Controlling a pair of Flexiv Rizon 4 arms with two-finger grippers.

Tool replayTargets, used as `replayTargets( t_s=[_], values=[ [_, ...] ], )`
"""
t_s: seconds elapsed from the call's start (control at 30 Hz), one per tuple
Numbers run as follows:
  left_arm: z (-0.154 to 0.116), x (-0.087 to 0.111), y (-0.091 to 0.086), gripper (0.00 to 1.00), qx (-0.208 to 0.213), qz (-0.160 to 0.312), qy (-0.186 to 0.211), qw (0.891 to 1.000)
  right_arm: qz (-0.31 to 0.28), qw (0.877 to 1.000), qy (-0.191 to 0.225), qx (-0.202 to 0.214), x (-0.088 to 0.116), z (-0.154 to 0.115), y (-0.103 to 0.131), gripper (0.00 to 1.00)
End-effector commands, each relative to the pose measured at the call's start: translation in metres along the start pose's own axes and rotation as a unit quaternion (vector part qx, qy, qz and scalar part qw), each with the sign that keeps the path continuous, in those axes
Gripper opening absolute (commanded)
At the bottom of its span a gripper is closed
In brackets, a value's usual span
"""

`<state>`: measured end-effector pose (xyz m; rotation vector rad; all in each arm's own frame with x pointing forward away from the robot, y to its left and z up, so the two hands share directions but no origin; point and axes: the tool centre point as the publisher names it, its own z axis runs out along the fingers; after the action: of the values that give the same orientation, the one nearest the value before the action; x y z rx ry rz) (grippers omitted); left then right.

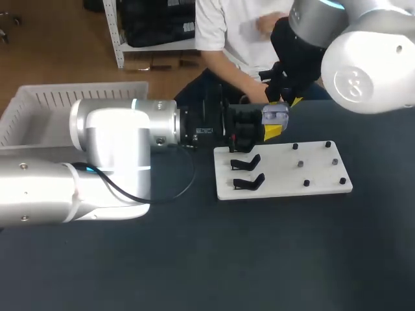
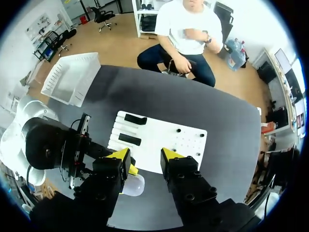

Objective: Pick up each earbud case from the left stands, insert the matching earbuds, close the lid, and place the case in the box.

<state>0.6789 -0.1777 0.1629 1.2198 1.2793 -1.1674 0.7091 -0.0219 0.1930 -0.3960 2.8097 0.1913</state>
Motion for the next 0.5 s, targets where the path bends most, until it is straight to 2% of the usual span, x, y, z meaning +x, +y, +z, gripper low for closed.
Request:
replayTargets(
  t_s=[0.03, 0.17, 0.3, 0.4, 0.43, 0.47, 0.5],
  values=[
    [0.000, 0.001, -0.001, 0.00, -0.004, 0.002, -0.003, 1.000, 0.005, 1.000, -0.016, -0.002, 0.015, -0.006, 0.001, 0.40],
    [0.000, 0.001, -0.001, 0.00, -0.004, 0.002, -0.003, 1.000, 0.021, 0.999, -0.030, 0.004, 0.017, -0.009, -0.003, 0.41],
    [0.000, 0.001, -0.001, 0.00, -0.004, 0.002, -0.003, 1.000, 0.107, 0.991, -0.076, -0.008, 0.019, -0.027, -0.026, 0.43],
    [-0.011, -0.011, 0.003, 0.00, -0.011, 0.013, -0.017, 1.000, 0.154, 0.983, -0.103, -0.009, 0.031, -0.039, -0.042, 0.46],
    [-0.017, -0.016, 0.005, 0.00, -0.014, 0.016, -0.020, 1.000, 0.172, 0.978, -0.114, -0.006, 0.039, -0.044, -0.050, 0.60],
    [-0.023, -0.020, 0.007, 0.00, -0.018, 0.021, -0.026, 0.999, 0.180, 0.976, -0.121, -0.007, 0.043, -0.046, -0.052, 0.85],
    [-0.032, -0.025, 0.010, 0.00, -0.026, 0.026, -0.026, 0.999, 0.193, 0.973, -0.128, -0.006, 0.050, -0.049, -0.055, 1.00]
  ],
)
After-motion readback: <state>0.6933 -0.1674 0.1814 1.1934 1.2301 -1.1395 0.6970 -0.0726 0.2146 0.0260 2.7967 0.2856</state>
